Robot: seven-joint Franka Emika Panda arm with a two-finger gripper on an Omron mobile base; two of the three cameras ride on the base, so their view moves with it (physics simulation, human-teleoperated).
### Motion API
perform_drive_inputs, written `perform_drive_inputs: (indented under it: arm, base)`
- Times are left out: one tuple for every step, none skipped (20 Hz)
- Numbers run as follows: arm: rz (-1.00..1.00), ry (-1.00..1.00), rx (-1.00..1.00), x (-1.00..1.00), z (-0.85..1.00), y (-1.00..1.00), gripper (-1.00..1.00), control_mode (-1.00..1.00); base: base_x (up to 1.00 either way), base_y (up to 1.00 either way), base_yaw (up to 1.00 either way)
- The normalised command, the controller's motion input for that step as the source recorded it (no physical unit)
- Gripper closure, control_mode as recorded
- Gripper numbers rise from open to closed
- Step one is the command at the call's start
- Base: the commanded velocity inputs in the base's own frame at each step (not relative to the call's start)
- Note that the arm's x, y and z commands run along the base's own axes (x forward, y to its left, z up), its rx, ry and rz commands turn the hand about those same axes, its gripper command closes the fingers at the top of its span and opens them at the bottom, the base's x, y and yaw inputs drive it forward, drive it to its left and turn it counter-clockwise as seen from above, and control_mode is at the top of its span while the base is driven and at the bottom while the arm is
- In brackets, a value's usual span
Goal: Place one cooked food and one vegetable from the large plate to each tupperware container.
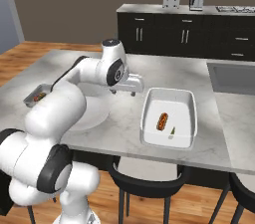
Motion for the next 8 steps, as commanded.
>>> perform_drive_inputs:
  arm:
    - [0.07, 0.2, -0.07, 0.0, 0.51, 1.0, -1.0, -1.0]
    - [0.07, 0.18, -0.06, 0.0, 0.46, 1.0, -1.0, -1.0]
    - [0.03, 0.17, -0.01, -0.17, 0.22, 1.0, -1.0, -1.0]
    - [0.0, 0.07, 0.0, -0.45, 0.0, 1.0, -1.0, -1.0]
    - [0.0, 0.04, 0.0, -0.62, -0.02, 1.0, -1.0, -1.0]
    - [0.0, 0.05, 0.0, -0.66, -0.19, 1.0, -1.0, -1.0]
    - [0.0, 0.08, 0.0, -0.74, -0.32, 0.89, -1.0, -1.0]
    - [0.0, 0.04, 0.0, -0.92, -0.44, 0.48, -1.0, -1.0]
  base:
    - [0.0, 0.0, 0.0]
    - [0.0, 0.0, 0.0]
    - [0.0, 0.0, 0.0]
    - [0.0, 0.0, 0.0]
    - [0.0, 0.0, 0.0]
    - [0.0, 0.0, 0.0]
    - [0.0, 0.0, 0.0]
    - [0.0, 0.0, 0.0]
